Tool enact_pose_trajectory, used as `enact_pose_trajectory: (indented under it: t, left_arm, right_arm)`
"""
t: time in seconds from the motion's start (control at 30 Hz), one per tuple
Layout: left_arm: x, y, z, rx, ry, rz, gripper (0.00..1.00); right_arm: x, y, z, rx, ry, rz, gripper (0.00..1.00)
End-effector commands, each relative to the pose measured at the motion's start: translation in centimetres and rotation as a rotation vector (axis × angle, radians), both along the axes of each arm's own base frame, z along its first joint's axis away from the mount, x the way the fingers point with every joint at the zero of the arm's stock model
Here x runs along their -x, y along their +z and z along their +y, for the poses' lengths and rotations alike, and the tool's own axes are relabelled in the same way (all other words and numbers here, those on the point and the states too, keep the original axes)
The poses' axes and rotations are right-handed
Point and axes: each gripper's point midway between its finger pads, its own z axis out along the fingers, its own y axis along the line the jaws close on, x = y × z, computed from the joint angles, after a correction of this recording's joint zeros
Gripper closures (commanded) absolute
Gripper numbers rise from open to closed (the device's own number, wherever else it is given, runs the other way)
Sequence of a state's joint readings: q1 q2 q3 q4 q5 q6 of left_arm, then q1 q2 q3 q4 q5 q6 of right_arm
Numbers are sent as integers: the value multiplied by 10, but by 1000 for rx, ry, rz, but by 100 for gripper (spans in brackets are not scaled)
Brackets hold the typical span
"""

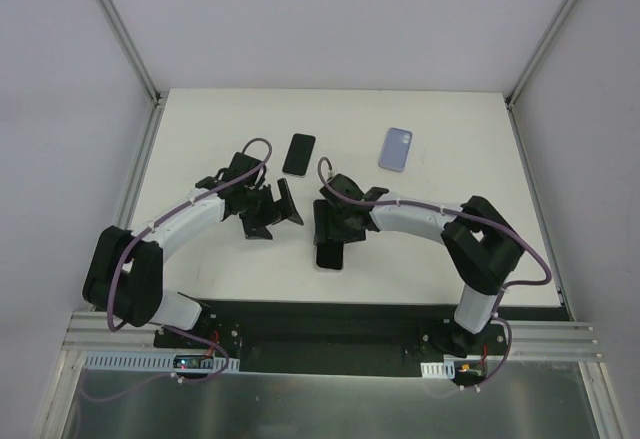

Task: Take the phone out of the phone case
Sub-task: Pick up the phone at the center of the board.

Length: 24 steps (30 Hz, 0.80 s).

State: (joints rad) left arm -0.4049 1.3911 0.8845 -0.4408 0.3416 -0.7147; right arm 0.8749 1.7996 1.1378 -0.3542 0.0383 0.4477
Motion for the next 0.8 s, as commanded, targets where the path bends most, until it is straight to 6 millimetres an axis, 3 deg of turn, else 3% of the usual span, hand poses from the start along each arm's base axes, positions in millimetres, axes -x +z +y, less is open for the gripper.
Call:
enact_pose_trajectory:
  t: [0.0, 0.23, 0.33, 0.5, 0.77]
  left_arm:
    - [-14, 6, -40, 222, 7, 27, 2]
    - [-22, -13, -81, 278, -66, 102, 4]
    - [-23, -22, -83, 294, -41, 115, 7]
    - [-24, -19, -88, 331, -45, 117, 15]
    - [-16, -23, -89, 362, -46, 128, 48]
  right_arm:
    - [7, 18, 21, -154, 127, -39, 56]
    - [24, 29, 31, -257, 231, -51, 57]
    - [27, 37, 34, -294, 260, -67, 57]
    - [31, 51, 39, -348, 309, -90, 57]
    - [33, 66, 48, -414, 317, -86, 57]
